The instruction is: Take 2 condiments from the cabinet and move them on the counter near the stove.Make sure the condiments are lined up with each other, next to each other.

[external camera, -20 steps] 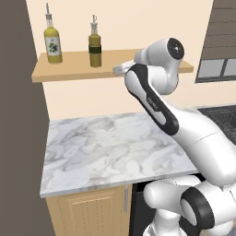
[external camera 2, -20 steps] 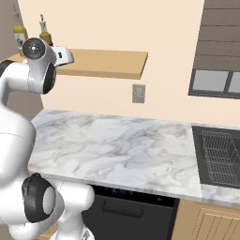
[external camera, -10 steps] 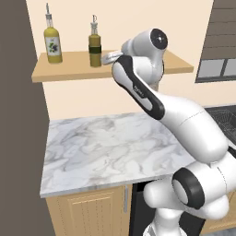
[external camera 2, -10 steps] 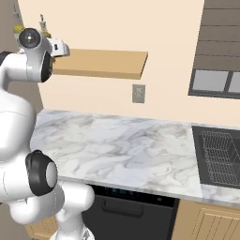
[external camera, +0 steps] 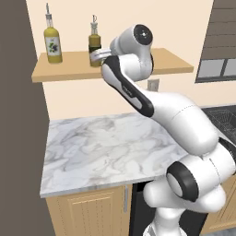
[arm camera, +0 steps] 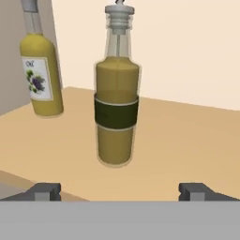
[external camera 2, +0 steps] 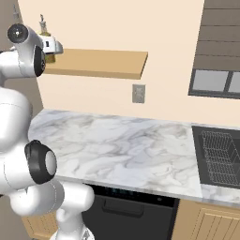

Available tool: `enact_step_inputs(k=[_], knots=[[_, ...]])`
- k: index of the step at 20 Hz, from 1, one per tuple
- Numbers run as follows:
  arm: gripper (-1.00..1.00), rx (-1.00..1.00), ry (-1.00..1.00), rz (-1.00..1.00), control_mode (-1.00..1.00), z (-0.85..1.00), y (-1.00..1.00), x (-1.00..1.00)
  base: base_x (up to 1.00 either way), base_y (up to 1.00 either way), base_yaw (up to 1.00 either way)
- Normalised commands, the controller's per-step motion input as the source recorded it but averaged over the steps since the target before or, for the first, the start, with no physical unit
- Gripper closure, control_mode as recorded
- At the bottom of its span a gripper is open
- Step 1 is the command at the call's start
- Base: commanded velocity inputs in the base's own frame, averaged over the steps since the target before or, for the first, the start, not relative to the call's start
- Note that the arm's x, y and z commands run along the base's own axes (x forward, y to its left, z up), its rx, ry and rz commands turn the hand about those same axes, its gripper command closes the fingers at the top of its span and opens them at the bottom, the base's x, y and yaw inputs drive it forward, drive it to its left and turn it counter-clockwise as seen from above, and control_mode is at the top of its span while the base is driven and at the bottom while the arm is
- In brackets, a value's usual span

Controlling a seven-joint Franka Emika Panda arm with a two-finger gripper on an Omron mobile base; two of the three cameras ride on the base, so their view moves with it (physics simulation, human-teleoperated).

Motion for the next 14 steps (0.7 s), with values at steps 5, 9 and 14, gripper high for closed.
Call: enact_step_inputs(k=[5,9,14], knots=[[-1.0,0.0,0.0,0.0,-1.0,0.0,0.33,0.16,0.0,0.0,0.0],[-1.0,0.0,0.0,0.0,-1.0,0.0,0.08,0.16,0.0,0.0,0.0],[-1.0,0.0,0.0,0.0,-1.0,0.0,0.0,0.09,0.0,0.0,0.0]])
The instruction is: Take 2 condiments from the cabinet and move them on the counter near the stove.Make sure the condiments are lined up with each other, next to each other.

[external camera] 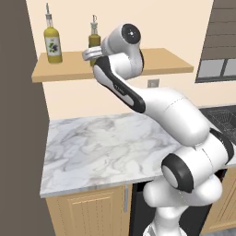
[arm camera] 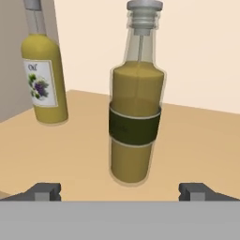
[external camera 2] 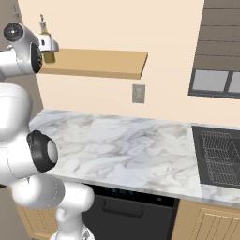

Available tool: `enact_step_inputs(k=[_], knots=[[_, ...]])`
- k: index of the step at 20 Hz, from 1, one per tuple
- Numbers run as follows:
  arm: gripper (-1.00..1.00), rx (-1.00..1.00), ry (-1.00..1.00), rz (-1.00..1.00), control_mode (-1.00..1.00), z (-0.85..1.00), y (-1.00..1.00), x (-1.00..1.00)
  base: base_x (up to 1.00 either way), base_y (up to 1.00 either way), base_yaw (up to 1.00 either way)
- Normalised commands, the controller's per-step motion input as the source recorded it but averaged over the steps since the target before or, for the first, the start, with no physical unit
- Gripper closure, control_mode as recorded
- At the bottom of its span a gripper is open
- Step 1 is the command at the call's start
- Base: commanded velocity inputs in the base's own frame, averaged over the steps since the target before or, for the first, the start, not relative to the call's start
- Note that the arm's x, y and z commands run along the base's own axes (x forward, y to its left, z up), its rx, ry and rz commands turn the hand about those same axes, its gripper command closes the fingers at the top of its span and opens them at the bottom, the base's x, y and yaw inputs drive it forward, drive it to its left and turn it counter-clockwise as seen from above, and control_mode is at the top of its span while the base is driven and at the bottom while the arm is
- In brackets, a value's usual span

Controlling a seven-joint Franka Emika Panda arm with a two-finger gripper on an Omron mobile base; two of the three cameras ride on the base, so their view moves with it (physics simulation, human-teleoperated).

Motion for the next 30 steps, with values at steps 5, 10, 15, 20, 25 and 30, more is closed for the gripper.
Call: enact_step_inputs(k=[5,10,15,20,25,30], knots=[[-1.0,0.0,-0.01,0.0,-1.0,0.0,0.0,0.13,0.0,0.0,0.0],[-1.0,0.0,0.0,0.0,-1.0,0.0,0.0,0.25,0.0,0.0,0.0],[-1.0,0.0,0.0,0.0,-1.0,0.0,0.0,0.25,0.0,0.0,0.0],[-1.0,0.0,0.0,0.0,-1.0,0.0,0.01,0.19,0.0,0.0,0.0],[-1.0,0.0,0.0,0.0,-1.0,0.0,0.05,0.18,0.0,0.0,0.0],[-1.0,0.0,0.0,0.0,-1.0,0.0,0.1,0.1,0.0,0.0,0.0]])
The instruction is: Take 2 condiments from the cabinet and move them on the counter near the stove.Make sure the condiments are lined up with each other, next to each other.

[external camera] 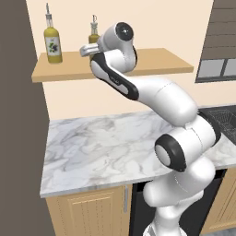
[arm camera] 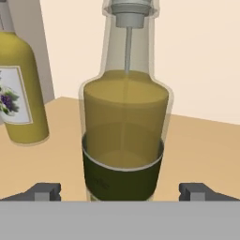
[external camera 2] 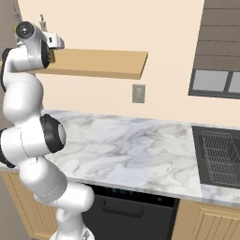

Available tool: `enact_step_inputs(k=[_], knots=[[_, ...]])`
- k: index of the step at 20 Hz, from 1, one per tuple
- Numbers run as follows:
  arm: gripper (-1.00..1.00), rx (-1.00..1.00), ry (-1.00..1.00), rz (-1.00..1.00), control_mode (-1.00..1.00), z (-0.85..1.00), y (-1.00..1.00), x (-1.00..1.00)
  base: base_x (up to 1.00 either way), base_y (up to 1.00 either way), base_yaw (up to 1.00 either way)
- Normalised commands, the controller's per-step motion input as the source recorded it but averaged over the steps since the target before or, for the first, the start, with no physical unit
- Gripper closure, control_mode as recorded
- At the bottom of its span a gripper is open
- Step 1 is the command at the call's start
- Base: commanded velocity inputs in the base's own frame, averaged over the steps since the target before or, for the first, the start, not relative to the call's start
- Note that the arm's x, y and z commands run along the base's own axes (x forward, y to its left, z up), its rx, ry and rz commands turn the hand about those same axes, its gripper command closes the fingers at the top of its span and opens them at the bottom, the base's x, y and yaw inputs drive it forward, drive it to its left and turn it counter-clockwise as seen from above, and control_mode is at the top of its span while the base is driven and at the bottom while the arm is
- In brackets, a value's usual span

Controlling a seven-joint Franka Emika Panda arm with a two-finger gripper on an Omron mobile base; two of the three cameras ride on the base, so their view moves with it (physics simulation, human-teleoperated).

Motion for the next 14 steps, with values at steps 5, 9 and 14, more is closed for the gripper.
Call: enact_step_inputs(k=[5,9,14], knots=[[-1.0,0.0,0.0,0.0,-1.0,0.0,0.06,0.1,0.0,0.0,0.0],[-1.0,0.0,-0.01,0.0,-1.0,0.0,0.0,0.08,0.0,0.0,0.0],[-1.0,0.0,-0.02,0.0,-1.0,0.0,0.01,0.12,0.0,0.0,0.0]])
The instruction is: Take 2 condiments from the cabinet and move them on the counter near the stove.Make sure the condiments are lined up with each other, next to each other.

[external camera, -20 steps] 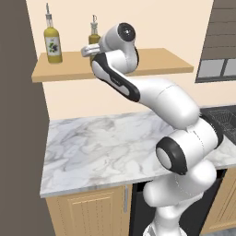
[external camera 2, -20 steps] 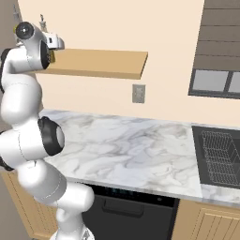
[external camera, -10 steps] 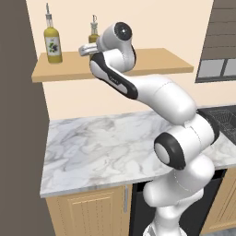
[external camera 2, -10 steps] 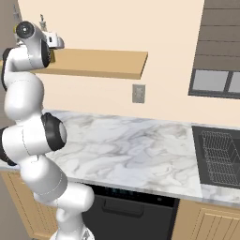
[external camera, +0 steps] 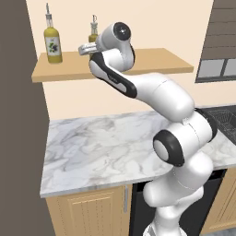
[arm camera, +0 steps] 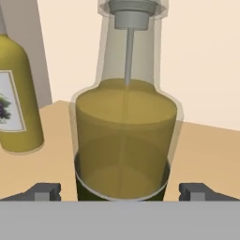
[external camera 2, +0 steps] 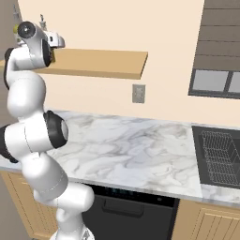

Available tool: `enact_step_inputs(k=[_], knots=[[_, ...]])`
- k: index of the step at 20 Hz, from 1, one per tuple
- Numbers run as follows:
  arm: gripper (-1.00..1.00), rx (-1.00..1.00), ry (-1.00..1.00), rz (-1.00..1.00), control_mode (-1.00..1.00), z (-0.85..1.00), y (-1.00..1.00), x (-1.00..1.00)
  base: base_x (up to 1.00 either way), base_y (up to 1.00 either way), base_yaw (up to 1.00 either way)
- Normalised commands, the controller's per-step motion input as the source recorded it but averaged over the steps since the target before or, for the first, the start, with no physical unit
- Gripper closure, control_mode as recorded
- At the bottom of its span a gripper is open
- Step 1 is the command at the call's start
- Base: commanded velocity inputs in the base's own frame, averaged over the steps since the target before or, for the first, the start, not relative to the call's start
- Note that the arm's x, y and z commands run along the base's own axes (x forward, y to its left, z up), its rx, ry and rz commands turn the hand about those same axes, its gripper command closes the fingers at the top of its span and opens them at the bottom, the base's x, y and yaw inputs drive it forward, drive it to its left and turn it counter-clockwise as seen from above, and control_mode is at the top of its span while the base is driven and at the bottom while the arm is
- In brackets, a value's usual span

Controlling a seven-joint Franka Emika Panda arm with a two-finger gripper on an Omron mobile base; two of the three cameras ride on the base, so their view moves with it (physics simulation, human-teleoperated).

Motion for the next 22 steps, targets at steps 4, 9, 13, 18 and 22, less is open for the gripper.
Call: enact_step_inputs(k=[4,9,13,18,22], knots=[[-1.0,0.0,0.0,0.0,-1.0,0.0,0.01,0.16,0.0,0.0,0.0],[-1.0,0.0,0.0,0.0,-1.0,0.0,0.02,0.1,0.0,0.0,0.0],[1.0,0.0,0.0,0.0,-1.0,0.0,0.01,0.0,0.0,0.0,0.0],[1.0,0.0,0.0,0.0,-1.0,0.0,0.0,0.0,0.0,0.0,0.0],[1.0,-0.03,0.0,0.0,-1.0,0.0,0.04,0.0,0.0,0.0,0.0]])
